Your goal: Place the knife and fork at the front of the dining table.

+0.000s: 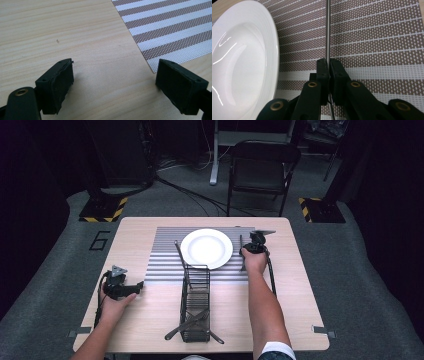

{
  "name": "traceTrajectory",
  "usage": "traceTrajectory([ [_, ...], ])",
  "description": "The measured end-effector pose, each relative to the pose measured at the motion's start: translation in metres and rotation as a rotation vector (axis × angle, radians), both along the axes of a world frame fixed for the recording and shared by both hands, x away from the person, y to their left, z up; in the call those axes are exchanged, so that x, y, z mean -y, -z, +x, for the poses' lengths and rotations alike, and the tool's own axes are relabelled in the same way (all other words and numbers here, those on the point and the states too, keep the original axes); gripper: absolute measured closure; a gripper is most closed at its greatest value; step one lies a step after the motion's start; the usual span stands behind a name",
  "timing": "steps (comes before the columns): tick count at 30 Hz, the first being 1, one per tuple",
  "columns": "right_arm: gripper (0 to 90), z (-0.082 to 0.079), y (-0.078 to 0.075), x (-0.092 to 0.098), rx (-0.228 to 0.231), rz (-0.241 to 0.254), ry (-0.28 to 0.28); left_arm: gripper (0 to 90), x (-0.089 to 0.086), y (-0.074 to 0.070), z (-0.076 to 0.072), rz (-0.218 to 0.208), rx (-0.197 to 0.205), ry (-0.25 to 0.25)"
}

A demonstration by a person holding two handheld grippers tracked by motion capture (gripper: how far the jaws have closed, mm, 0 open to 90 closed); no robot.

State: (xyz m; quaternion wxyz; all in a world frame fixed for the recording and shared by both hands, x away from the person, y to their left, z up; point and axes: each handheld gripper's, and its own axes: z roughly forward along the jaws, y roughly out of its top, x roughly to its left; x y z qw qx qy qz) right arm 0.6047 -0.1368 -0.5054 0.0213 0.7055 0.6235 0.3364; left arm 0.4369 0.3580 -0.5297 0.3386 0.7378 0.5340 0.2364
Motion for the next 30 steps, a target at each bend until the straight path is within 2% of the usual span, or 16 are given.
traceTrajectory([
  [5, 85.1, 0.0000, -0.0002, 0.0000, -0.001, 0.003, -0.002, 14.5, 0.0000, -0.0002, -0.0001, 0.002, -0.002, 0.000],
  [12, 86.5, -0.0015, -0.0012, -0.0025, 0.010, -0.038, -0.004, 14.5, 0.0000, 0.0000, 0.0000, 0.000, 0.000, 0.000],
  [18, 86.3, -0.0031, -0.0010, 0.0004, 0.007, -0.028, 0.025, 14.5, -0.0001, -0.0001, 0.0001, 0.000, -0.002, 0.004],
  [23, 83.8, -0.0047, -0.0008, 0.0012, 0.011, -0.017, 0.025, 14.4, 0.0000, -0.0002, 0.0001, 0.002, -0.004, 0.004],
  [30, 82.7, -0.0065, -0.0019, 0.0043, 0.014, -0.038, 0.026, 14.4, 0.0000, -0.0001, 0.0001, 0.003, -0.002, 0.004],
])
